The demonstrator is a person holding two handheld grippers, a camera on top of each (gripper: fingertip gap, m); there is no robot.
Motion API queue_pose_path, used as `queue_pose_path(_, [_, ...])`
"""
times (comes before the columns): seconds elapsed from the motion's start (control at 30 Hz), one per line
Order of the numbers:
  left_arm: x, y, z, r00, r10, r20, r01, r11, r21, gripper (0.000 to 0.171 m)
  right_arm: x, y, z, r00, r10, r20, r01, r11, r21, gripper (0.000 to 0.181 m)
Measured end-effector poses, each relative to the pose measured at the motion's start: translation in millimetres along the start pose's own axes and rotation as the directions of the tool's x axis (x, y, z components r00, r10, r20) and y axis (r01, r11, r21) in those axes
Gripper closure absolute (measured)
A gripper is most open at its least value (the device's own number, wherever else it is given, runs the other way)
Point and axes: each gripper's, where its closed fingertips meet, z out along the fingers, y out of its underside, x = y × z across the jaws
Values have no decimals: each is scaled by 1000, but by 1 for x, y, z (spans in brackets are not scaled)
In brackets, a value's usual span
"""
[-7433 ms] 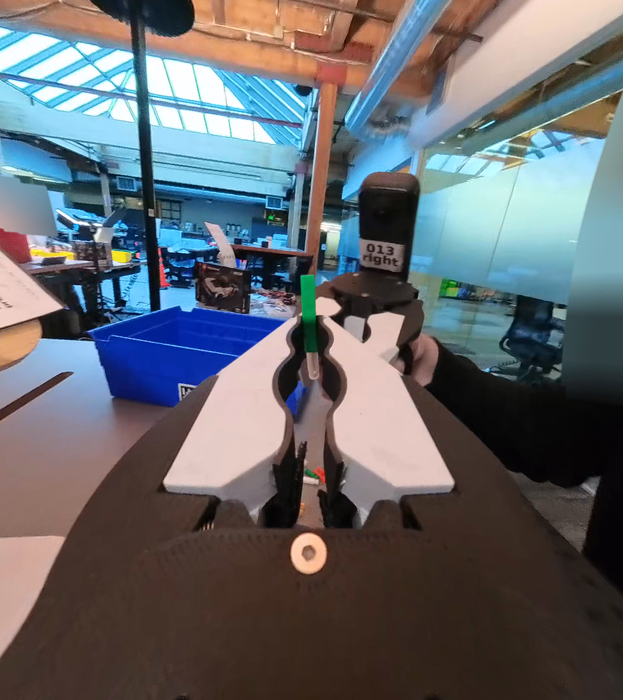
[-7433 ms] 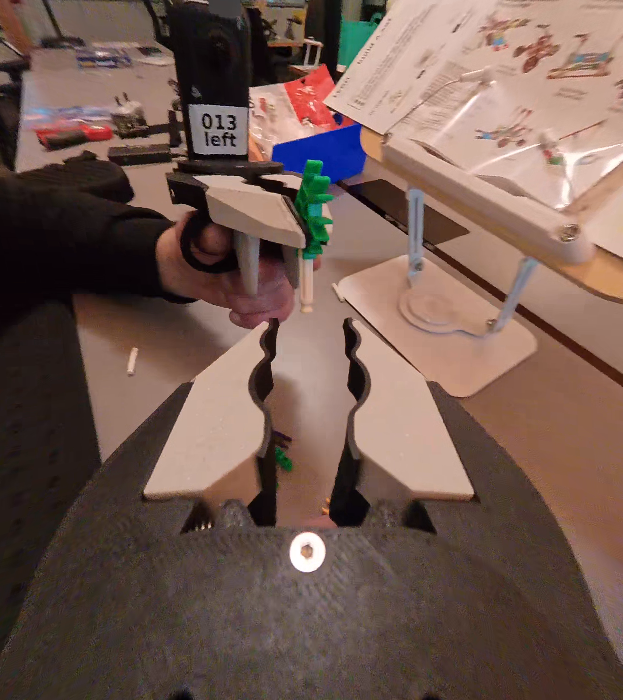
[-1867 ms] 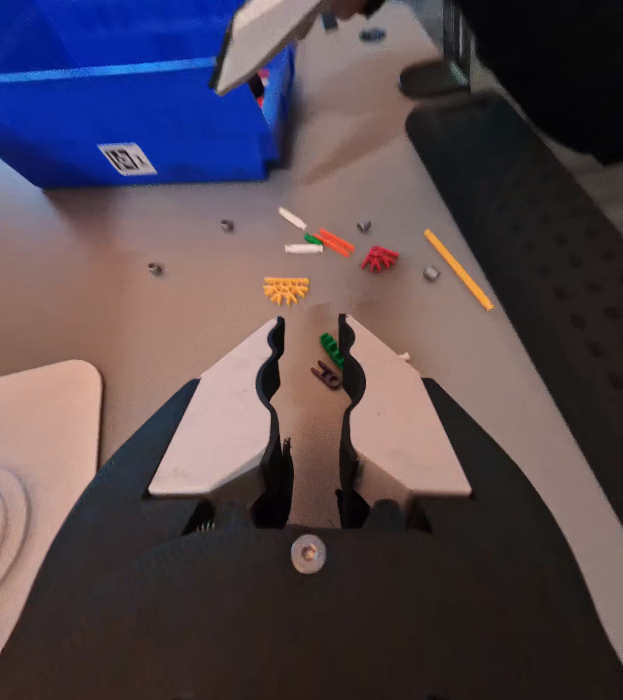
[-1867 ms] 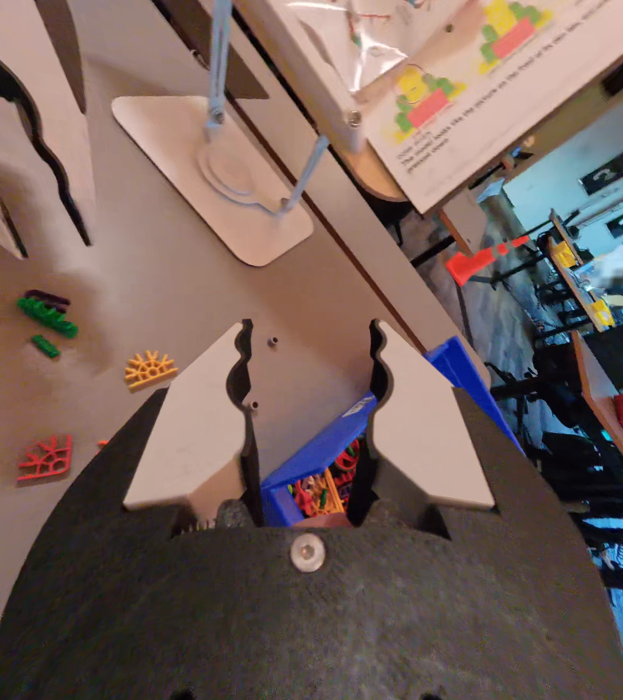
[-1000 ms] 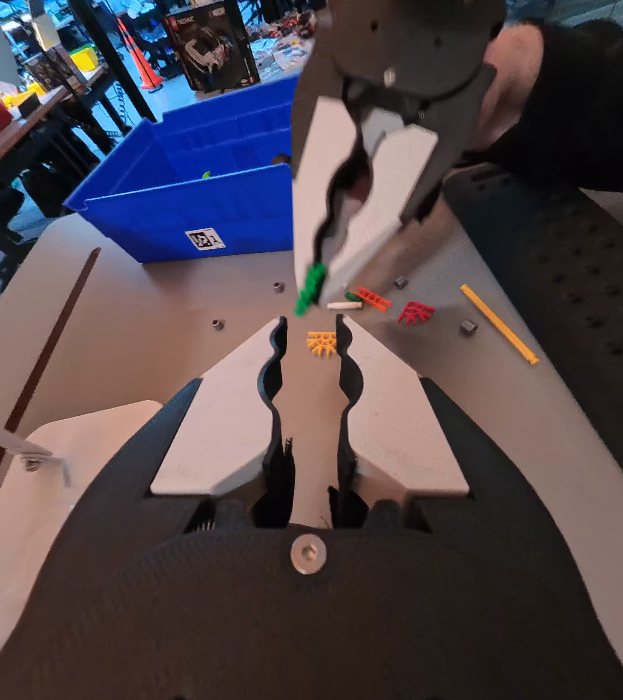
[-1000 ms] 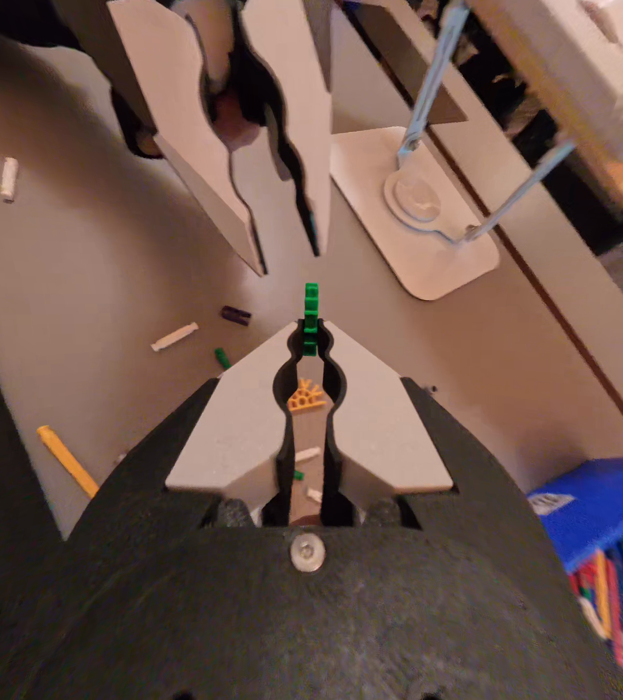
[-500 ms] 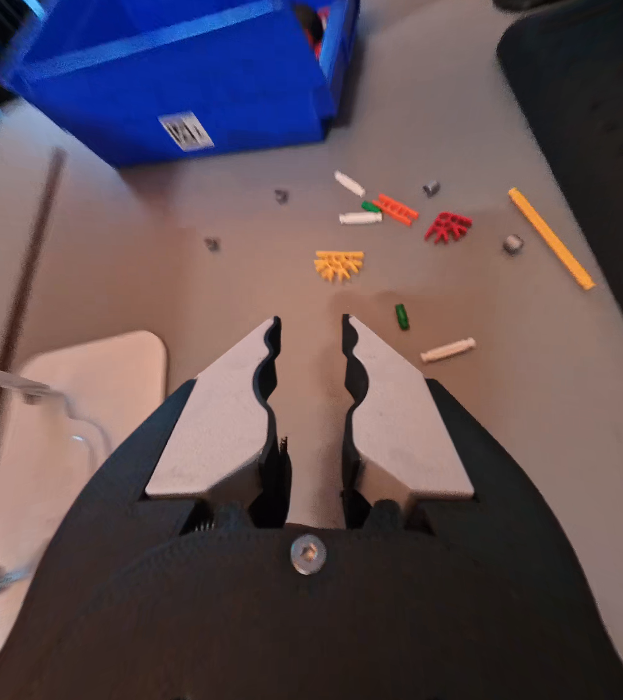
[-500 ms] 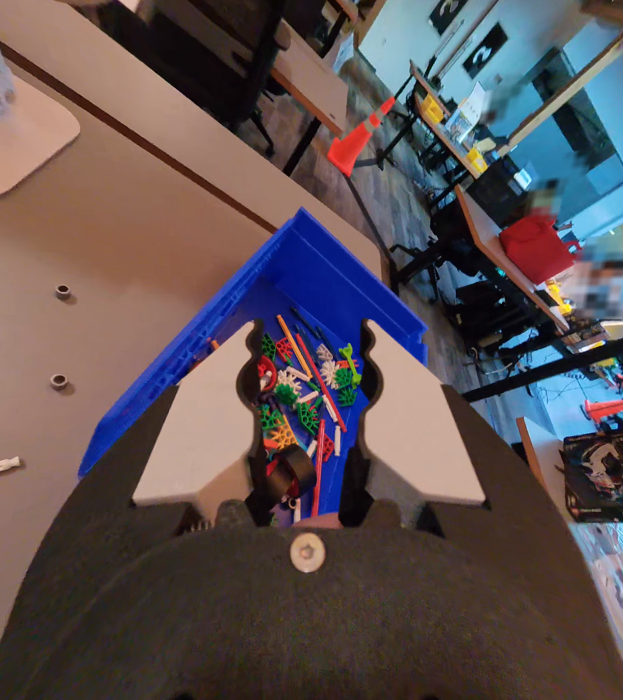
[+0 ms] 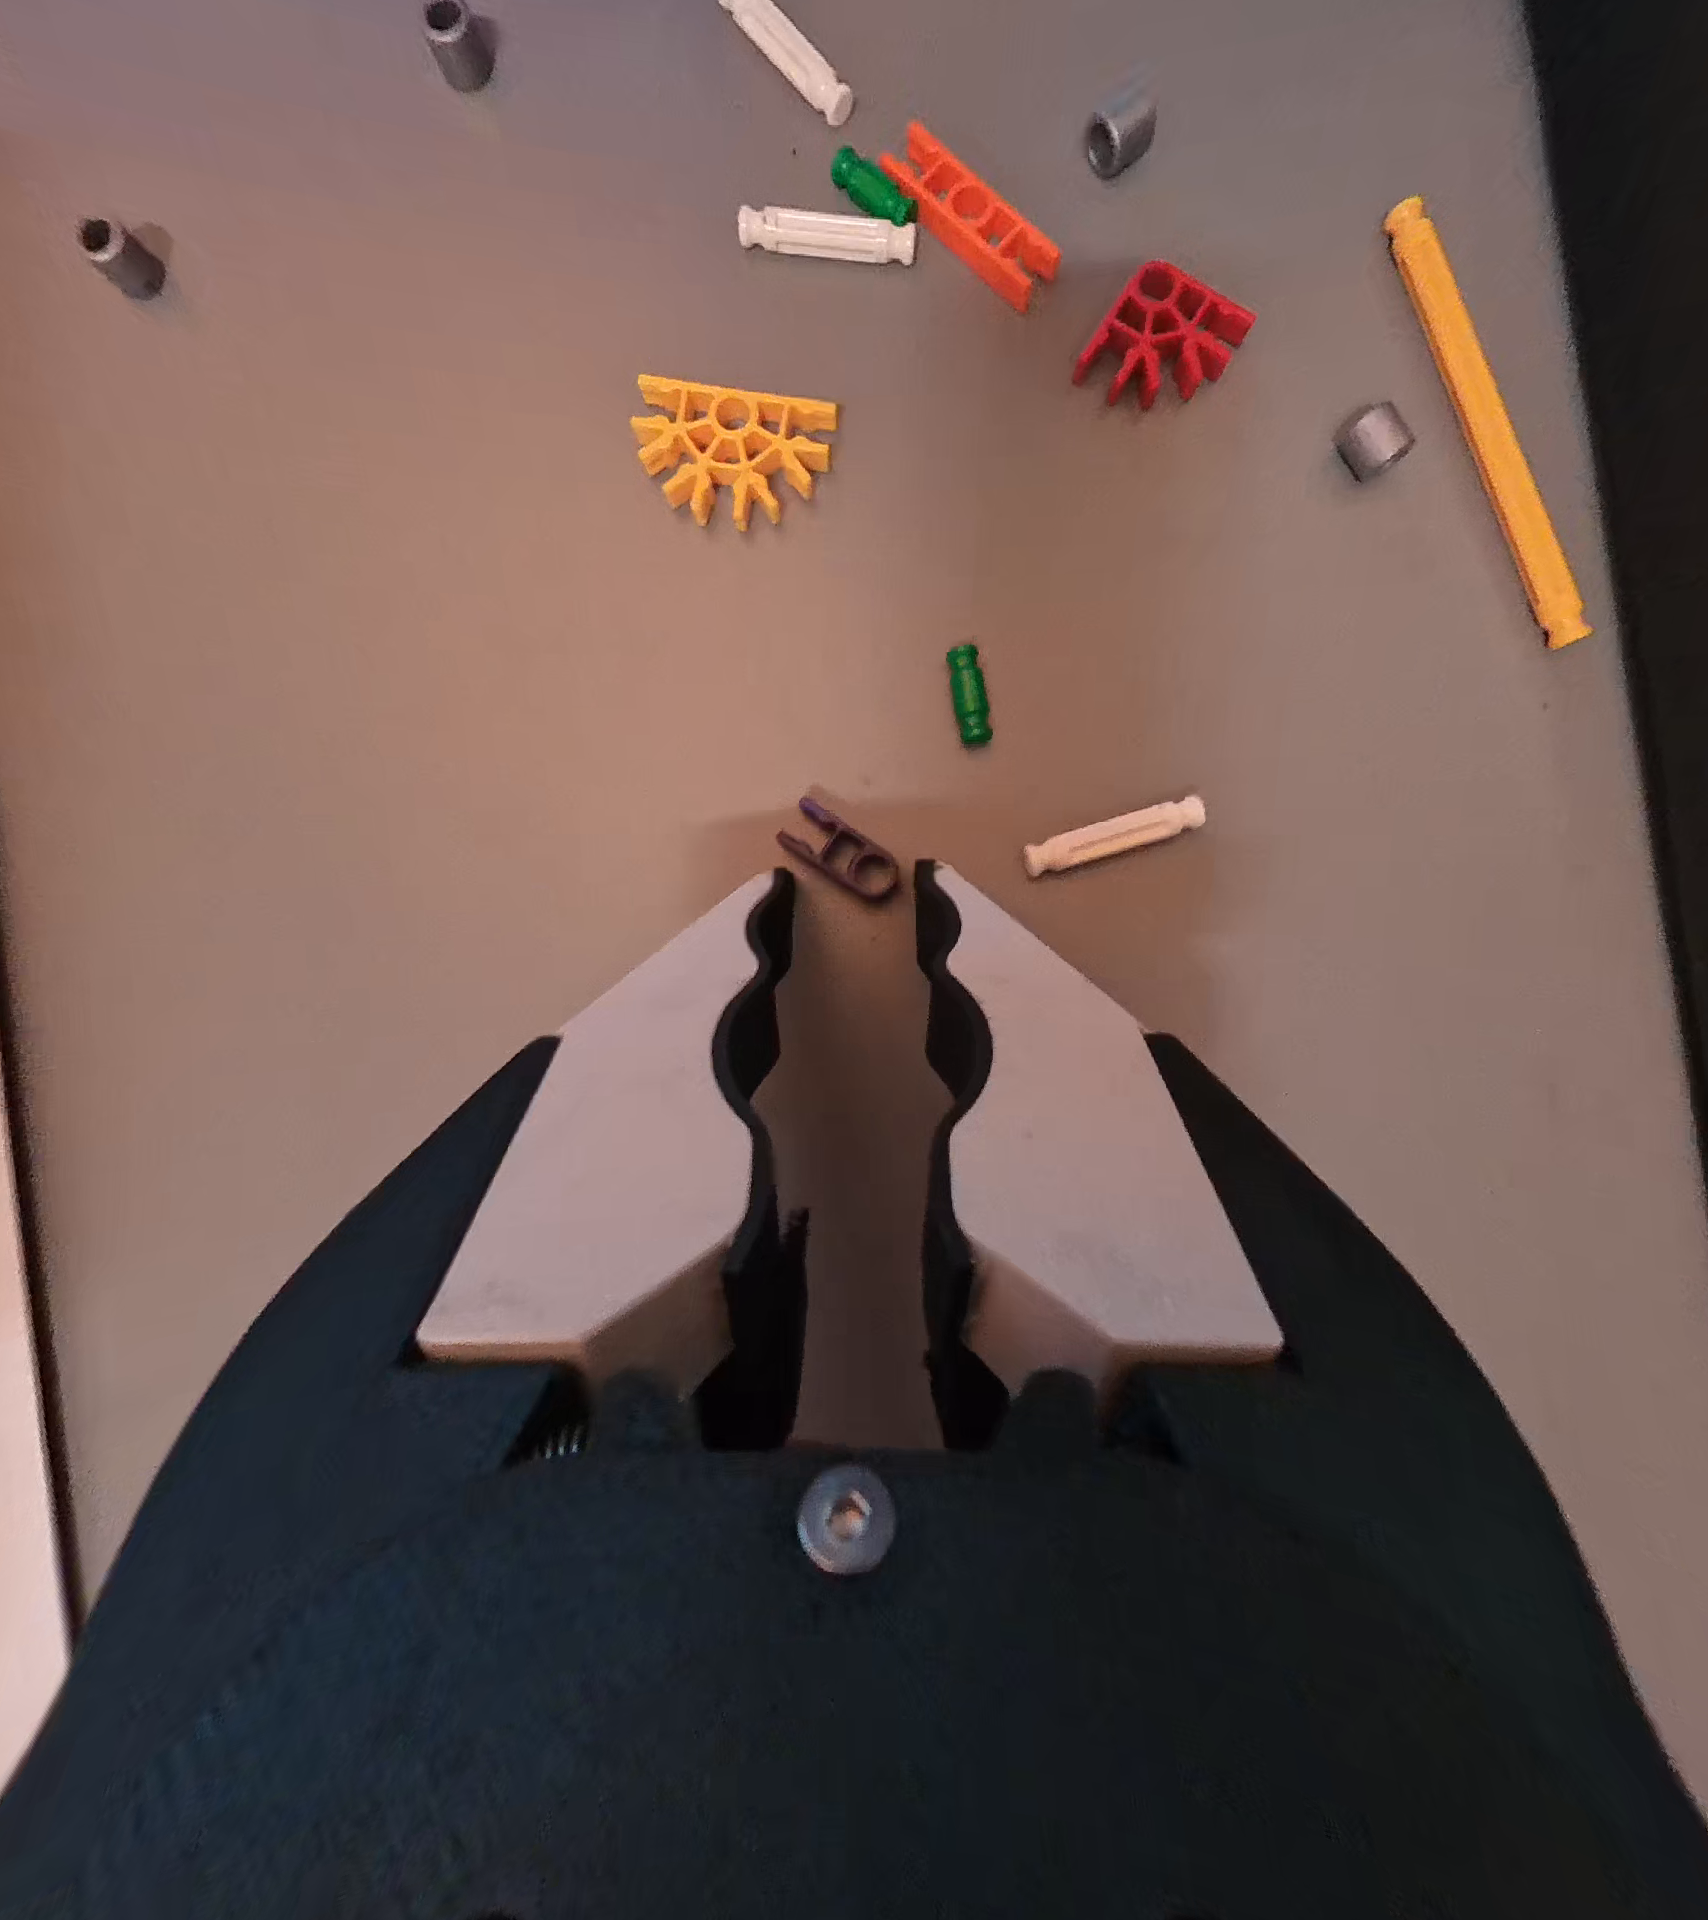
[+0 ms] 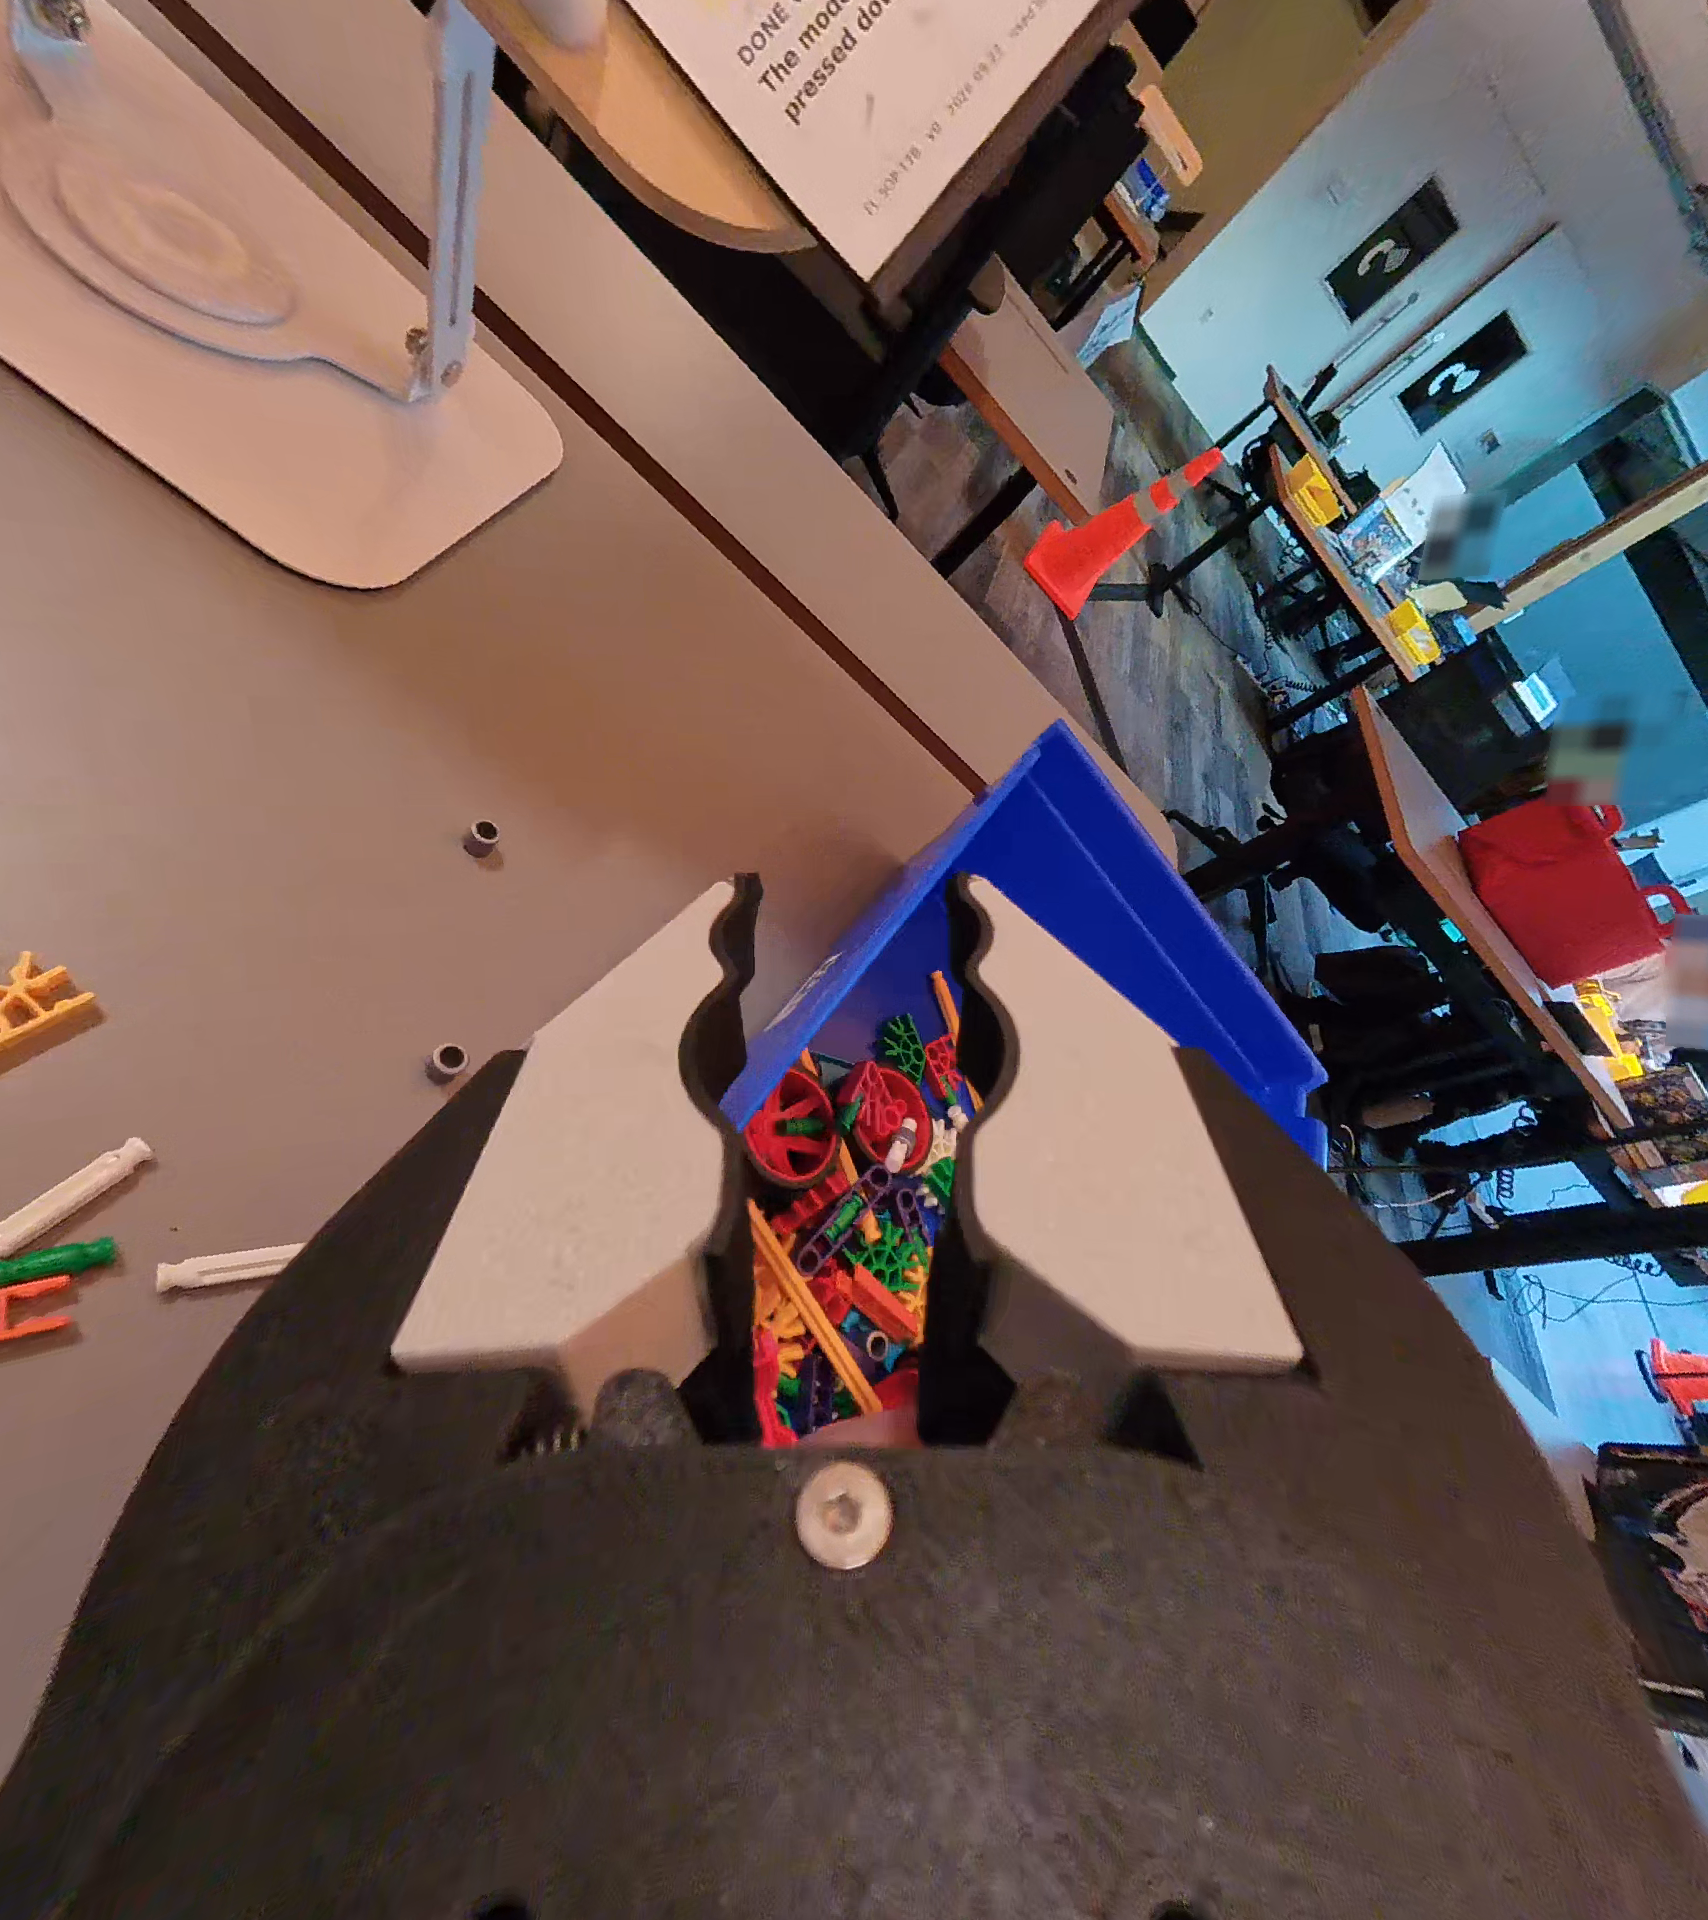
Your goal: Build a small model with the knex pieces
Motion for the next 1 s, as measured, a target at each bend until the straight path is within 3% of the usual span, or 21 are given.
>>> queue_pose_path(0.23, [0,-9,5,999,25,43,-26,999,20,163,-6,-12,-6,1000,-13,17,12,999,37,147])
queue_pose_path(0.33, [-11,-13,3,991,64,119,-69,997,38,164,-22,-34,-16,994,-51,95,37,988,147,146])
queue_pose_path(0.4, [-12,-29,-9,989,76,123,-93,987,133,164,-52,-55,-32,971,-137,194,78,954,288,144])
queue_pose_path(0.47, [-21,-45,-28,987,36,156,-72,970,231,164,-91,-63,-45,920,-226,319,108,931,348,140])
queue_pose_path(0.53, [-14,-62,-48,994,43,103,-77,933,352,164,-121,-66,-53,875,-325,359,170,900,402,136])
queue_pose_path(0.6, [-17,-72,-62,998,-38,49,14,905,426,164,-137,-65,-50,854,-415,315,271,870,412,132])
queue_pose_path(0.73, [-9,-84,-81,976,-137,-169,206,833,513,164,-149,-70,-40,794,-604,73,533,748,396,137])
queue_pose_path(0.87, [-9,-84,-82,968,-151,-202,236,827,511,164,-153,-81,-38,732,-676,-92,654,657,376,146])
queue_pose_path(0.97, [-2,-81,-77,963,-146,-225,240,845,479,164,-153,-86,-37,713,-685,-148,684,633,363,153])
queue_pose_path(1.0, [-1,-83,-77,964,-143,-226,239,839,489,164,-154,-86,-38,705,-692,-159,693,623,364,165])
